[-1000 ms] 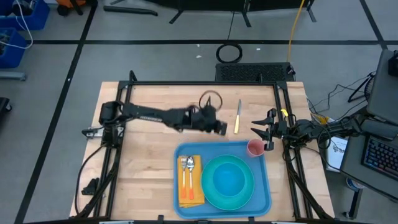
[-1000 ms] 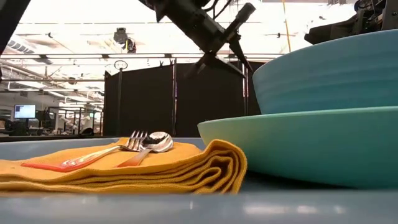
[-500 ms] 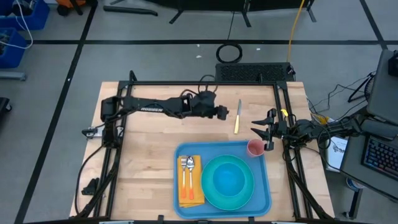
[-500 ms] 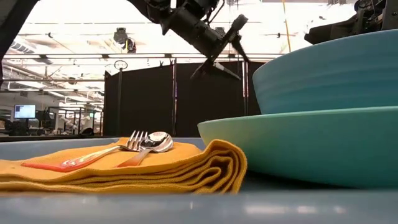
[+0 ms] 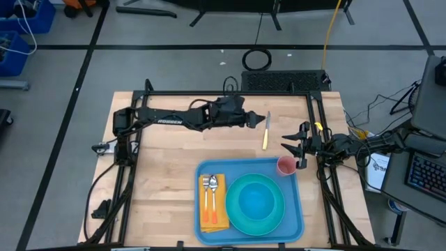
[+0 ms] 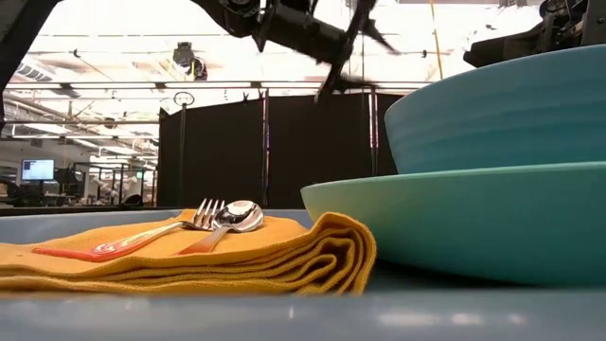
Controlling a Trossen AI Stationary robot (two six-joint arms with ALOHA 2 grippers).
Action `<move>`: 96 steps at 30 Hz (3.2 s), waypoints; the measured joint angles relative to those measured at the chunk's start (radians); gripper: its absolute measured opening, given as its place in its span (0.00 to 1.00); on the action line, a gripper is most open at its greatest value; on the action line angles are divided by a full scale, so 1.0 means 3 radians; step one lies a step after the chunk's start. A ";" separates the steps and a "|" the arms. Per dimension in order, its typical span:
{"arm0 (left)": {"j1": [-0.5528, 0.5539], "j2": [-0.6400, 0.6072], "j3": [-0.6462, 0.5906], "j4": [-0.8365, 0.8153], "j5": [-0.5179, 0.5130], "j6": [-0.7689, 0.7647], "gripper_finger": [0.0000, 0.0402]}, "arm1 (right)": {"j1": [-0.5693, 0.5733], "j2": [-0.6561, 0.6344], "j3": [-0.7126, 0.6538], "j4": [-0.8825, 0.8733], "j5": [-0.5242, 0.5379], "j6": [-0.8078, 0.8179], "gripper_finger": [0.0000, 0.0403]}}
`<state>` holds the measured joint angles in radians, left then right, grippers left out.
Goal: Set up tray
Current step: Put the yellow table knife on the orange table napkin to the right of the orange spoon
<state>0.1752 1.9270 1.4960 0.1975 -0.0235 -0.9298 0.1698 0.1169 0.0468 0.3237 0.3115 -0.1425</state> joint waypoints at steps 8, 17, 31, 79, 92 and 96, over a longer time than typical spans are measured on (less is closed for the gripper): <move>-0.0058 0.0034 0.0002 -0.0124 -0.0067 -0.0094 0.59 | 0.0000 0.0000 0.0000 0.0000 0.0001 0.0000 0.31; -0.0053 0.0741 0.1152 -0.0944 -0.0032 0.0090 0.59 | 0.0000 0.0004 0.0000 -0.0002 0.0001 0.0000 0.31; 0.0010 0.1033 0.1902 -0.2616 0.0182 -0.0108 0.59 | -0.0001 0.0003 0.0000 -0.0004 0.0001 0.0000 0.31; -0.0432 -0.2113 -0.2856 0.1457 0.0049 0.1412 0.35 | 0.0006 0.0066 0.0000 0.0868 -0.0087 0.2340 0.31; -0.0561 -0.2113 -0.2855 0.1527 -0.0077 0.1426 0.36 | 0.0002 0.0067 0.0000 0.1088 -0.0008 0.2694 0.31; -0.0558 -0.2113 -0.2855 0.1519 -0.0071 0.1502 0.36 | -0.0033 0.0100 0.0079 0.0930 0.0095 0.2505 0.31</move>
<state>0.0078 1.2930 0.6395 0.6533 -0.0448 -0.4793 0.1599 0.1470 0.0704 0.6028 0.3401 0.6089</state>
